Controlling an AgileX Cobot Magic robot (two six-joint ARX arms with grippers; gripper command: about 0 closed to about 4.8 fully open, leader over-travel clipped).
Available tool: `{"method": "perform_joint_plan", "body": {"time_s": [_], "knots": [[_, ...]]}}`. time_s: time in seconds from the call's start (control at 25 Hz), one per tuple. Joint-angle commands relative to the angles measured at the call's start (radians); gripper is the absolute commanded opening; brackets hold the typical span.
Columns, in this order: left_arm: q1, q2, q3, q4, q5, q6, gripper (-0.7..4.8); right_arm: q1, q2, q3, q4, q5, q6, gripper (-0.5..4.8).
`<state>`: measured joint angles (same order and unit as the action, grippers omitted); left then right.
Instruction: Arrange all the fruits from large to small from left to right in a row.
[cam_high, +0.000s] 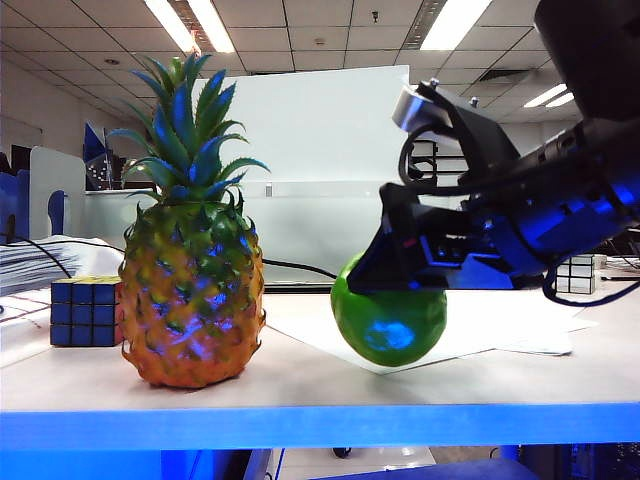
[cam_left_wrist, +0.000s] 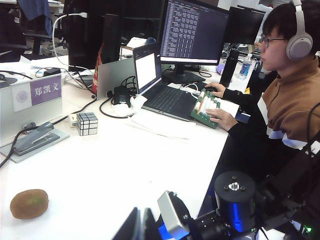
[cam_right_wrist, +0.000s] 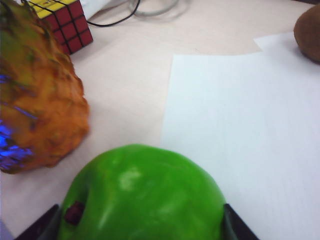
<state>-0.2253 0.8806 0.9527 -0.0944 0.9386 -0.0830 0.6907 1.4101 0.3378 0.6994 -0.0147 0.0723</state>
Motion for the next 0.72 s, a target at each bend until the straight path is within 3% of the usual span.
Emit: {"method": "perform_joint_plan", "body": {"time_s": [0.04,0.52,0.56,0.64,0.72], "knots": [[0.000,-0.001,0.005,-0.005,0.001,-0.003,0.22,0.000,0.007,0.004,0.042,0.040,-0.011,-0.06],[0.000,-0.001,0.005,-0.019,0.001,-0.003,0.22,0.000,0.084,0.004,0.048,0.076,-0.027,-0.03],[0.000,-0.001,0.005,-0.022,0.001,-0.003,0.22,0.000,0.084,0.004,0.055,0.076,-0.027,0.27],[0.000,-0.001,0.005,-0.025,0.001,-0.003,0.22,0.000,0.084,0.004,0.076,0.076,-0.027,1.41],[0.000,-0.001,0.005,-0.025,0.001,-0.003,0.22,0.000,0.084,0.004,0.089,0.076,-0.027,1.59]]}}
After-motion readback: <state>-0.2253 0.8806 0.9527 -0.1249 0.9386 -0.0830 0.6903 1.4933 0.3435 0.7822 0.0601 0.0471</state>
